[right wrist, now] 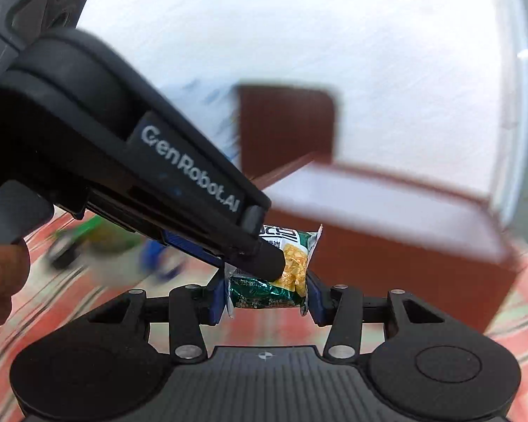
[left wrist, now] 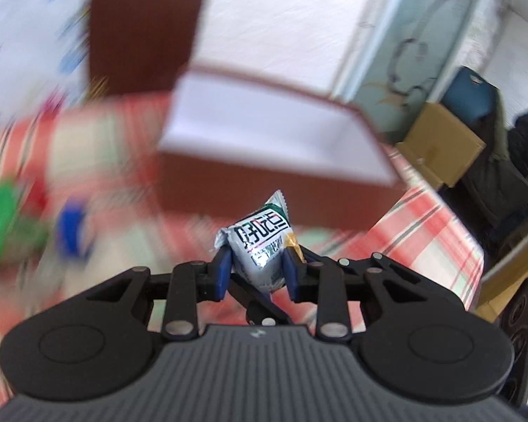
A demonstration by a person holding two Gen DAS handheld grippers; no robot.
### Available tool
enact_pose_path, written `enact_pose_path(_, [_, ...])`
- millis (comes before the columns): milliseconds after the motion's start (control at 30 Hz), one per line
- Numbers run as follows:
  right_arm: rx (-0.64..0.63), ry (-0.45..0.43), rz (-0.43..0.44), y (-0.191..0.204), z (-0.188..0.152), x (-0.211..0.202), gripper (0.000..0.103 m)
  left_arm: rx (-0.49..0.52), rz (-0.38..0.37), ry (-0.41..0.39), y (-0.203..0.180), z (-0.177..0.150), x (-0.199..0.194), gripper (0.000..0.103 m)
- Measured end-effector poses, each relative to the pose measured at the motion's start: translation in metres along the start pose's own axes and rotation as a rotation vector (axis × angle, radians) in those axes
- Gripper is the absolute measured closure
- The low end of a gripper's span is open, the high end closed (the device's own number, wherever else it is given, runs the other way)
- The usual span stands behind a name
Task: Organize objects
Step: 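Grasp the green snack packet with the left gripper and lift it, then carry the snack packet over the brown box and open the left gripper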
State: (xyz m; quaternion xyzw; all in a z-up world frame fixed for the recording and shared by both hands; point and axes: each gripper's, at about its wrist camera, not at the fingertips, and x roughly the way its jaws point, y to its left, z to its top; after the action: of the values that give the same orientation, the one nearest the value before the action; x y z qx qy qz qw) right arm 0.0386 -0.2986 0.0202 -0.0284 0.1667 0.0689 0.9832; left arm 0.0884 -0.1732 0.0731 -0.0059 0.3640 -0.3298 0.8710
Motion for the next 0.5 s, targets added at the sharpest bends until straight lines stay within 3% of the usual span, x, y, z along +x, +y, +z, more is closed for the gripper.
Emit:
enact_pose_path(133, [0.047, -0.046, -0.095, -0.05, 0.014, 0.011, 0.058, 0.097, -0.031, -0.042, -0.038, 0.037, 0.032, 0.07])
enact_pose_path(267, [0.088, -0.056, -0.161, -0.087, 0.019, 0.026, 0.058, 0.132, -0.064, -0.06, -0.063, 0.062, 0.067, 0.069])
enact_pose_path(433, [0.138, -0.013, -0.19, -0.105, 0.013, 0.049, 0.052, 0.16, -0.025, -0.042, -0.076, 0.067, 0.1, 0.066])
enact_pose_path(500, [0.152, -0.038, -0.191, -0.102, 0.009, 0.046, 0.047, 0.172, 0.004, -0.01, -0.074, 0.059, 0.108, 0.066])
